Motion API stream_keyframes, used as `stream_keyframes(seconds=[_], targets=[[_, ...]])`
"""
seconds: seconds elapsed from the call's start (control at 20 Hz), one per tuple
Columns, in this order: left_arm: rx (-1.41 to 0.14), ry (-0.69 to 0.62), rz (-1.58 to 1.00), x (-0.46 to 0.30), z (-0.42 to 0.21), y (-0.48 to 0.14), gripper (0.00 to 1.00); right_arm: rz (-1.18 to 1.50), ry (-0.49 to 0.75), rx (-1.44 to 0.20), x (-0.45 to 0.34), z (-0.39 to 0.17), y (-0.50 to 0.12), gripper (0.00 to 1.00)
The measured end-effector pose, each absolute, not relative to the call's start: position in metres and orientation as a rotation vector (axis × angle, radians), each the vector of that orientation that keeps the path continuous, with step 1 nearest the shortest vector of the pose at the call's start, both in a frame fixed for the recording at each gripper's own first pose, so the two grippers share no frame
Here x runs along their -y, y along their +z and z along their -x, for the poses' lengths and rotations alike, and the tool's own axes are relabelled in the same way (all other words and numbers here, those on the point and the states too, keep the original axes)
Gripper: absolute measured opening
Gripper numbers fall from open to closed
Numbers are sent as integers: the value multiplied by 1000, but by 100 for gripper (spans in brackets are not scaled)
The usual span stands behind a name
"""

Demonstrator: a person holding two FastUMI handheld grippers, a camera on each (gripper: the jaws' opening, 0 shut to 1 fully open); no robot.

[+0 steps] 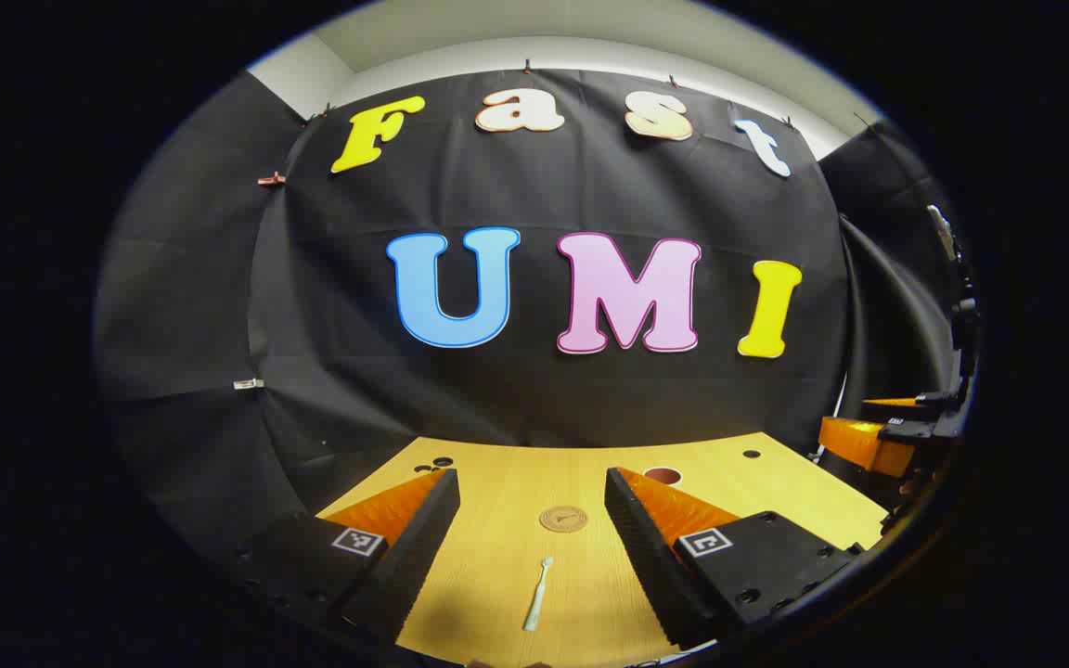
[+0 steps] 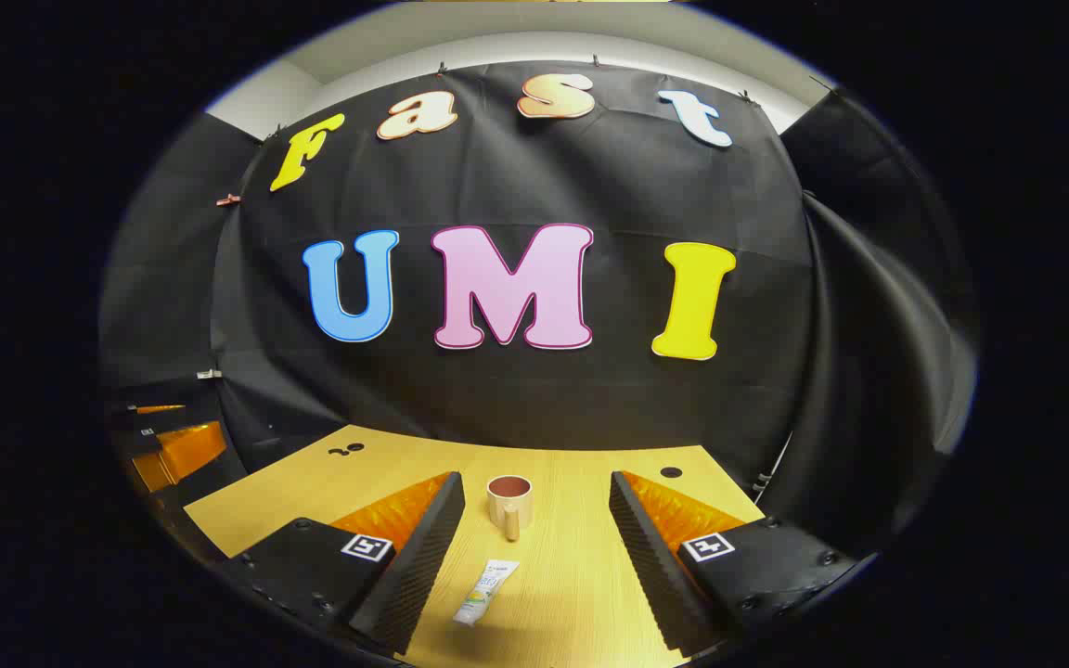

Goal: Put the toothbrush and toothpaste on the desktop into the cup, then pick up the cup and place it on the coaster on the desktop.

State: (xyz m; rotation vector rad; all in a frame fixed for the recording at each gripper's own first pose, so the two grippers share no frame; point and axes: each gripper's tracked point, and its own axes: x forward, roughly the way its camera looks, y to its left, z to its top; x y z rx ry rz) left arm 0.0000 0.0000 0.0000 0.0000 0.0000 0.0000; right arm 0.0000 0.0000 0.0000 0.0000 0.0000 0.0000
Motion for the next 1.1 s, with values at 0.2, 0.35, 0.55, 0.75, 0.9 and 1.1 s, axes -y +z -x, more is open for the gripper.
stream_keyframes(seconds=[0.2,0.35,0.55,0.75,0.9,1.1], targets=[[-15,-28,-36,7,-5,-5,99,-17,-9,-23,1,-6,-7,97],[-29,-45,10,11,-11,1,99,-40,-13,-36,3,-9,-9,97],[-15,-33,15,8,-24,7,99,-49,-16,-56,2,-16,-14,97],[-20,-28,28,7,-29,6,99,-45,-4,-81,-2,-21,-20,97],[-25,-25,31,9,-34,1,99,-36,5,-85,-6,-27,-20,97],[-16,-6,31,2,-36,3,99,-47,14,-137,-11,-42,-28,96]])
